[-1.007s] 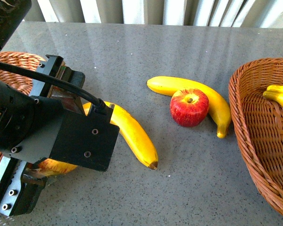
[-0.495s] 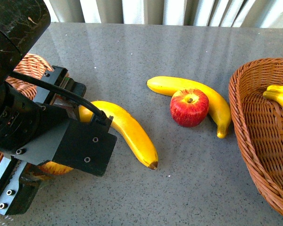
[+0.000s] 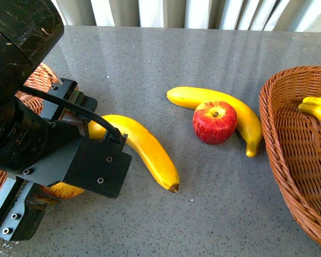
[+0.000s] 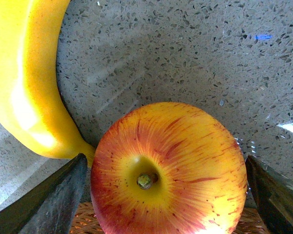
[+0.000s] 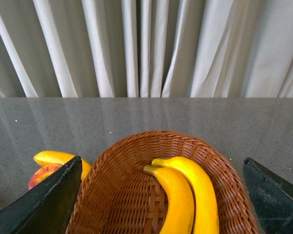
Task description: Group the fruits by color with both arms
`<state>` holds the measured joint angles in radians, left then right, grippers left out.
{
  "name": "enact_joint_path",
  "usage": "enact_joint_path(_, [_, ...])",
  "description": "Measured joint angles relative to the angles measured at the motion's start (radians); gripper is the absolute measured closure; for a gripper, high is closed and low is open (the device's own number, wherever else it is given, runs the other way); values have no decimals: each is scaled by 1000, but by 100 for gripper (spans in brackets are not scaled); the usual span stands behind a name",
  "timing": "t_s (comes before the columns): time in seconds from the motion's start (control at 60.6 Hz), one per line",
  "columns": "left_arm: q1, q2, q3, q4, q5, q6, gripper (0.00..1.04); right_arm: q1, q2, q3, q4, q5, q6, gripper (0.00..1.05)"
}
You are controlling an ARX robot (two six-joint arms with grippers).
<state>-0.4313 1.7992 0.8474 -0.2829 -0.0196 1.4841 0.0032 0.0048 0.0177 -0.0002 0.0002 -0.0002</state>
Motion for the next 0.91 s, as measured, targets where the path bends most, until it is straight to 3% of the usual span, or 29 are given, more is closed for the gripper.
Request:
enact_joint_path(0.347, [0,2,0,0,-6,5,10,0,0,0,0,0,0,9])
enact_joint_path(0.495, [-3,2,-1,-2,-3,4,26,0,0,0,0,0,0,9])
enact_joint_path(0.908, [-40,-49,0,-106,103,-77,30,0,0,0,0,0,0,9])
